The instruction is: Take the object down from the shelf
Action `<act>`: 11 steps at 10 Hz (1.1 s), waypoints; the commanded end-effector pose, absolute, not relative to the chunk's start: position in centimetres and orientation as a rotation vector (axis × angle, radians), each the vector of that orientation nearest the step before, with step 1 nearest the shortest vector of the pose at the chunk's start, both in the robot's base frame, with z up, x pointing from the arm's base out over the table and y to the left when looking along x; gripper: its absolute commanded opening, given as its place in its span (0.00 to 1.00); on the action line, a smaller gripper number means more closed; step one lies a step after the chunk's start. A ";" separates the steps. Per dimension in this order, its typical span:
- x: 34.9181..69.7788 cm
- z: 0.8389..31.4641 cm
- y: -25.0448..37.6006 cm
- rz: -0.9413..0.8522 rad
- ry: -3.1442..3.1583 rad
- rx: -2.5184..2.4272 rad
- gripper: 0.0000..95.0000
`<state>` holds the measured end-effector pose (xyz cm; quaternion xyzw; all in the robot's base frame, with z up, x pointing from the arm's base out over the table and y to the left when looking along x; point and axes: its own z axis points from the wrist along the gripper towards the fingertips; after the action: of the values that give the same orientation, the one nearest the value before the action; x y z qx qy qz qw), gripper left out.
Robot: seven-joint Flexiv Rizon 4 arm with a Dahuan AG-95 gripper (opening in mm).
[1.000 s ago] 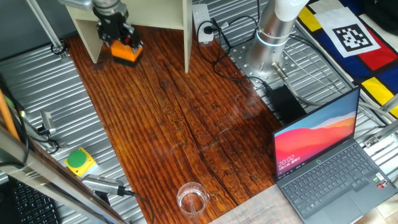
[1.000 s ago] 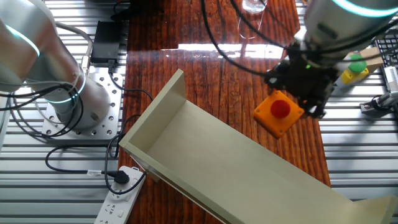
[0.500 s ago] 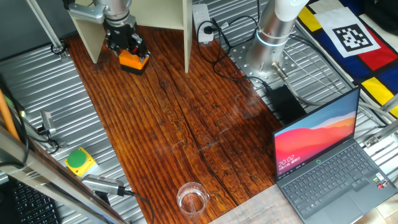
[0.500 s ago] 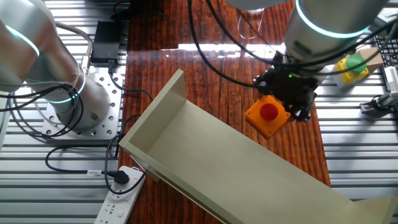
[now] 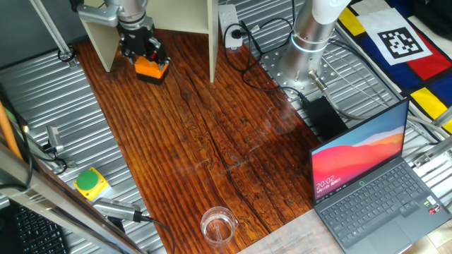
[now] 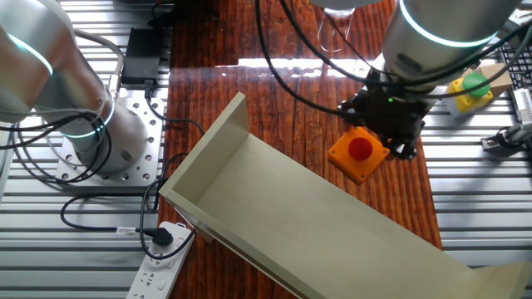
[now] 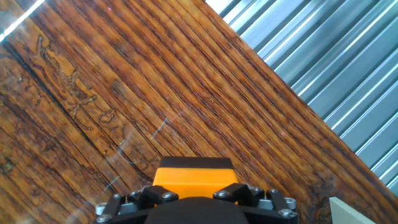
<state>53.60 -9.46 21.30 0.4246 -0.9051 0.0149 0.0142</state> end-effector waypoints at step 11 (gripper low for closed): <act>53.8 20.6 -8.4 0.018 -2.618 1.588 0.00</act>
<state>53.76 -8.49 20.82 0.5340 -0.8445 0.0025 0.0416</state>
